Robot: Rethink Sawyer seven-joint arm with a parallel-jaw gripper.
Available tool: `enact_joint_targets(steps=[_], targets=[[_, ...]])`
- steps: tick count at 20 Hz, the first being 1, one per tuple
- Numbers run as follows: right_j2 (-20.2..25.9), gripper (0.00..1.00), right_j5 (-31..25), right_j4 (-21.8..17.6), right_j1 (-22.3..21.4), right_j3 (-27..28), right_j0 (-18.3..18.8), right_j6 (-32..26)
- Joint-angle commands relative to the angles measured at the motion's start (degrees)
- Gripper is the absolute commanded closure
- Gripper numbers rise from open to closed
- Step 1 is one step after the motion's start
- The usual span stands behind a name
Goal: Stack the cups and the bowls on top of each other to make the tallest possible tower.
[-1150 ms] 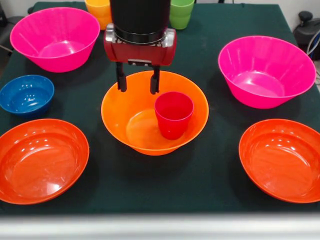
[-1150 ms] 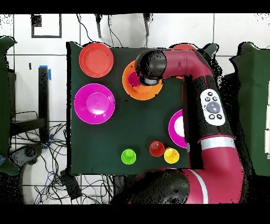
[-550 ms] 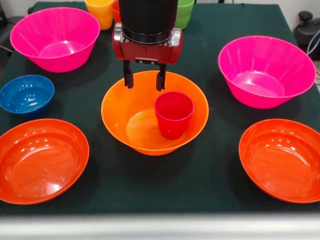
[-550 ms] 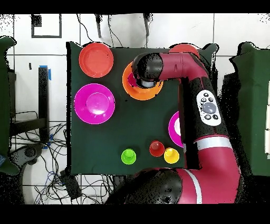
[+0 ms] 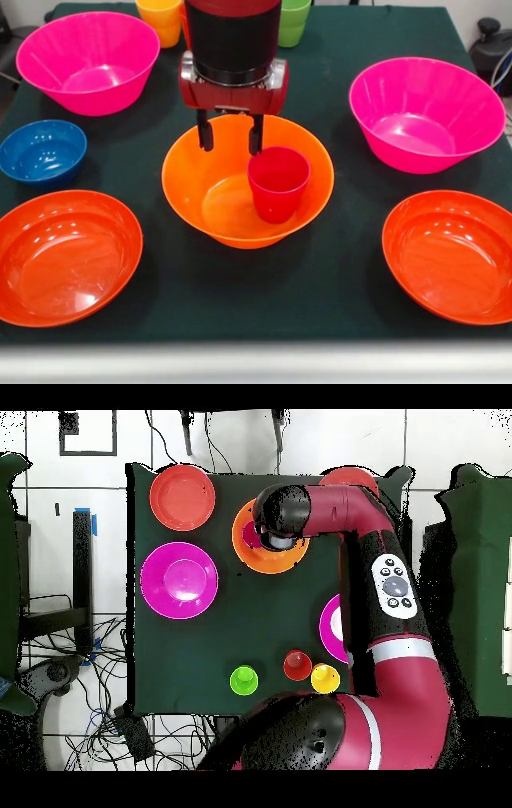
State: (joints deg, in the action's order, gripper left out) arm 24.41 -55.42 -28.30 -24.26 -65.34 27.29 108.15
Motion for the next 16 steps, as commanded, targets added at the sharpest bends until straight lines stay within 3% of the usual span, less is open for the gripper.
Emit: enact_joint_targets(steps=[1, 16], targets=[[-1.4, 0.0, 2.1, -0.2, 5.9, 2.6, -2.5, 3.4], [-1.0, 0.0, 1.5, 0.9, 7.0, 3.6, -3.5, 3.1]])
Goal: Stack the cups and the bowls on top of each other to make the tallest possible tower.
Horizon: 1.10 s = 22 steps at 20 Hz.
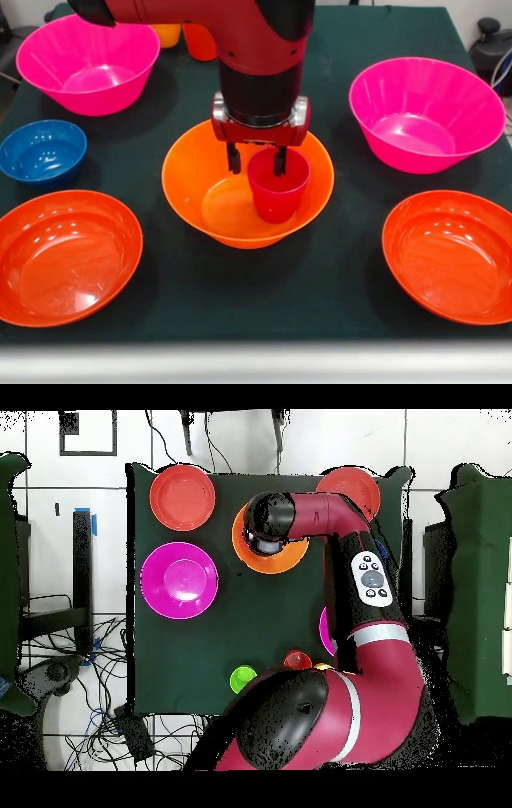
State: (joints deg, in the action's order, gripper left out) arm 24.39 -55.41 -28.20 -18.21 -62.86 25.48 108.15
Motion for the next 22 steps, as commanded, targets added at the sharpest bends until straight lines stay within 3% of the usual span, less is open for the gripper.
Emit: enact_joint_targets(steps=[1, 12, 13, 22], targets=[[-1.1, 0.0, 1.6, 0.8, 1.1, 1.1, -1.8, 3.1], [-1.6, 0.0, 0.1, 0.2, 3.0, 4.0, -2.5, 2.3], [-1.7, 1.0, -0.1, 0.2, 3.0, 4.2, -2.5, 2.4], [-2.3, 1.0, 1.3, 0.2, 1.6, 1.5, -2.0, 2.1]])
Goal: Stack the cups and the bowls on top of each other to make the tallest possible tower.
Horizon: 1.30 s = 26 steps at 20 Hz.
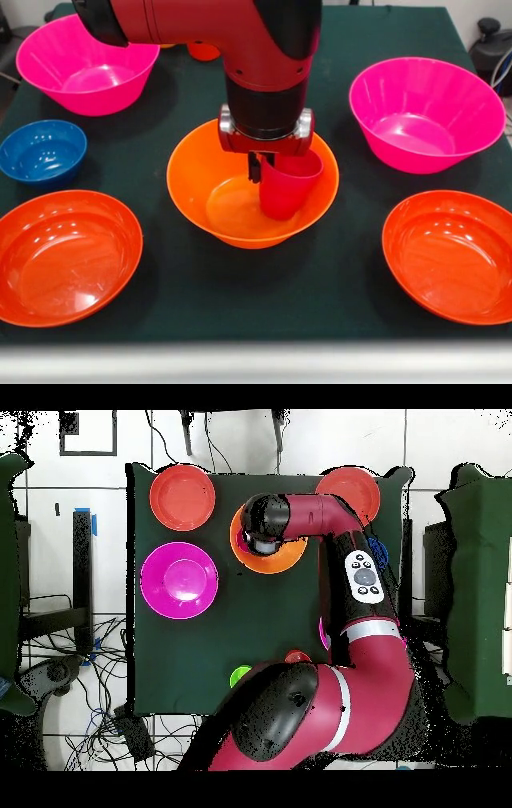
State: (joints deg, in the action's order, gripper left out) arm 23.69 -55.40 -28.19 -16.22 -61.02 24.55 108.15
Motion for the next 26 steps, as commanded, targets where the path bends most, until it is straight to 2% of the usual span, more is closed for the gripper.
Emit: enact_joint_targets(steps=[1, 5, 7, 15, 26], targets=[[-1.7, 1.0, 0.2, 0.2, -0.4, -0.1, -1.1, 1.4], [-2.0, 1.0, -2.4, -0.3, -0.3, 2.0, -0.8, -0.6], [-2.2, 1.0, -2.4, -0.2, -1.0, 0.9, -0.5, -1.0], [-1.7, 1.0, -4.5, -0.5, 0.9, 5.1, 0.2, -4.3], [-1.8, 1.0, -2.7, -0.1, 0.6, 3.9, 0.3, -4.4]])
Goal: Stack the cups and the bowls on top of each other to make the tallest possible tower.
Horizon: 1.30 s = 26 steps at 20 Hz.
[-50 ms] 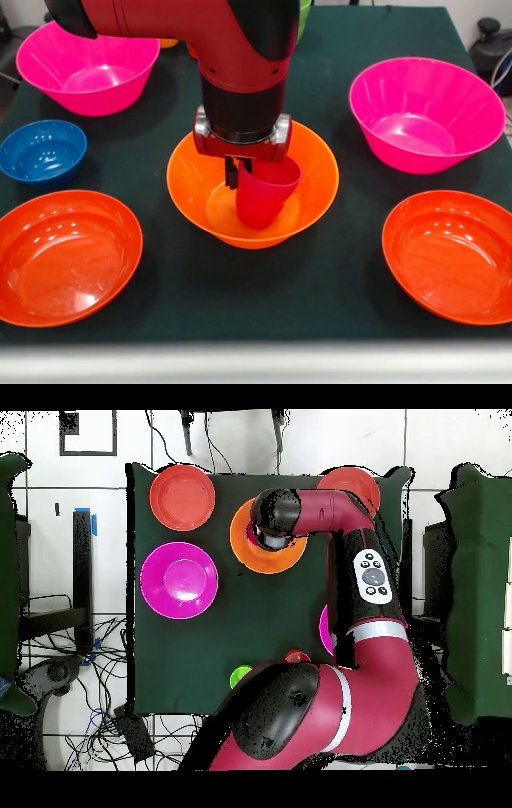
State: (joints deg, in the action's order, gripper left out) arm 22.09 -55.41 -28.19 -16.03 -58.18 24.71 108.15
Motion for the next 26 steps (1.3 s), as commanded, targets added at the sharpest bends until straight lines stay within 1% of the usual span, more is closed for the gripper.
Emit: enact_joint_targets(steps=[1, 14, 16, 18, 20, 23, 24, 26], targets=[[-0.2, 0.0, -2.4, 0.0, 0.2, 0.7, 0.1, -4.1], [-0.1, 0.0, -3.7, 0.6, 0.6, 1.3, -0.4, -3.5], [0.0, 0.0, -4.7, 0.5, 0.5, 1.4, -0.5, -4.3], [-0.1, 0.0, -4.9, 0.4, 0.6, 2.2, -0.6, -4.2], [0.0, 0.0, -6.7, 0.3, 0.9, 3.7, -0.9, -5.1], [0.3, 0.0, -6.2, 0.2, 1.1, 4.4, -1.1, -4.8], [0.2, 1.0, -6.0, 0.4, 1.0, 4.0, -1.1, -4.4], [0.3, 1.0, -5.7, 0.5, 1.1, 4.2, -1.1, -4.0]])
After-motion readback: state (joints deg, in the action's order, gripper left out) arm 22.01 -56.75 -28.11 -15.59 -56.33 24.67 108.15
